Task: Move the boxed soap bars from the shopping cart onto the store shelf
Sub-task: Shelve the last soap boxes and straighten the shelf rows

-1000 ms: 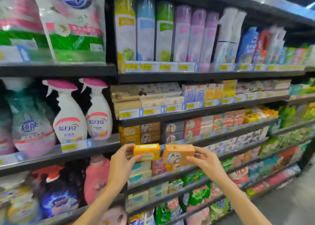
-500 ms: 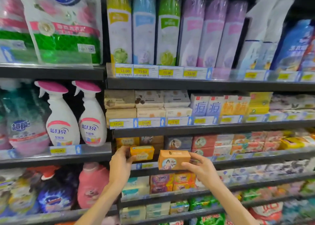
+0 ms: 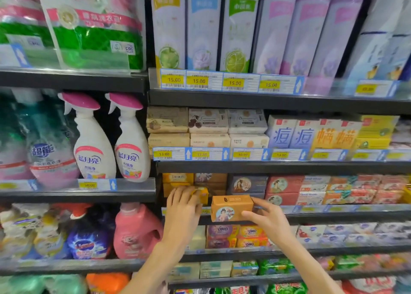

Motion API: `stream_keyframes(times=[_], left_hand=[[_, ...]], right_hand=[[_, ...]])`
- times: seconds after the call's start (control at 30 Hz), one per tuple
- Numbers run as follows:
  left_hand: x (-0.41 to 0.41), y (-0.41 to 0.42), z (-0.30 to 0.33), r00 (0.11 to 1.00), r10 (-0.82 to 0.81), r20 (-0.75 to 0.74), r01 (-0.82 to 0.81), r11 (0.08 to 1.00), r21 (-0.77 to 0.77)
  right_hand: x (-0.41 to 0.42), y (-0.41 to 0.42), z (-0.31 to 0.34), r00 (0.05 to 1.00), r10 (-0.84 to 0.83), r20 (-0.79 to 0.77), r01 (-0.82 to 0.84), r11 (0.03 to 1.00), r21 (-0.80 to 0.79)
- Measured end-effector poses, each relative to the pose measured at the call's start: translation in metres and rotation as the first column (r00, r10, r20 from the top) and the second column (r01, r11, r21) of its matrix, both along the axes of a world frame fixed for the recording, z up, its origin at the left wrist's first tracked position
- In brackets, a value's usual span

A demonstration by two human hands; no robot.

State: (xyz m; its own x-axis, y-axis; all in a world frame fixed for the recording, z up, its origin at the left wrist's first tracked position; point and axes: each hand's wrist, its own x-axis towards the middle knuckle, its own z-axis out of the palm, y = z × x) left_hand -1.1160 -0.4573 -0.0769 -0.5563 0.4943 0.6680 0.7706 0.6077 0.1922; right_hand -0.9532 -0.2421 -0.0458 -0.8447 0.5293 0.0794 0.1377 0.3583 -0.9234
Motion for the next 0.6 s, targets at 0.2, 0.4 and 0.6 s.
stream_keyframes(times=[0.2,0.4,0.6], left_hand=[[0.008,-0.004,-0.009,1.000,0.019,-0.025,-0.023,0.986,-0.163],[-0.002,-0.019,-0.008,0.998,0.065,0.026,-0.061,0.987,-0.150],[-0.008,-0.031,-0.009,0.996,0.066,0.055,-0.058,0.990,-0.129]], right_hand=[[-0.002,-0.004,0.000,1.000,0.002,-0.014,-0.002,1.000,-0.014],[-0.013,-0.015,-0.001,1.000,0.019,-0.004,-0.019,1.000,-0.002],[-0.025,-0.031,0.000,0.999,0.028,-0.018,-0.027,0.999,0.040]])
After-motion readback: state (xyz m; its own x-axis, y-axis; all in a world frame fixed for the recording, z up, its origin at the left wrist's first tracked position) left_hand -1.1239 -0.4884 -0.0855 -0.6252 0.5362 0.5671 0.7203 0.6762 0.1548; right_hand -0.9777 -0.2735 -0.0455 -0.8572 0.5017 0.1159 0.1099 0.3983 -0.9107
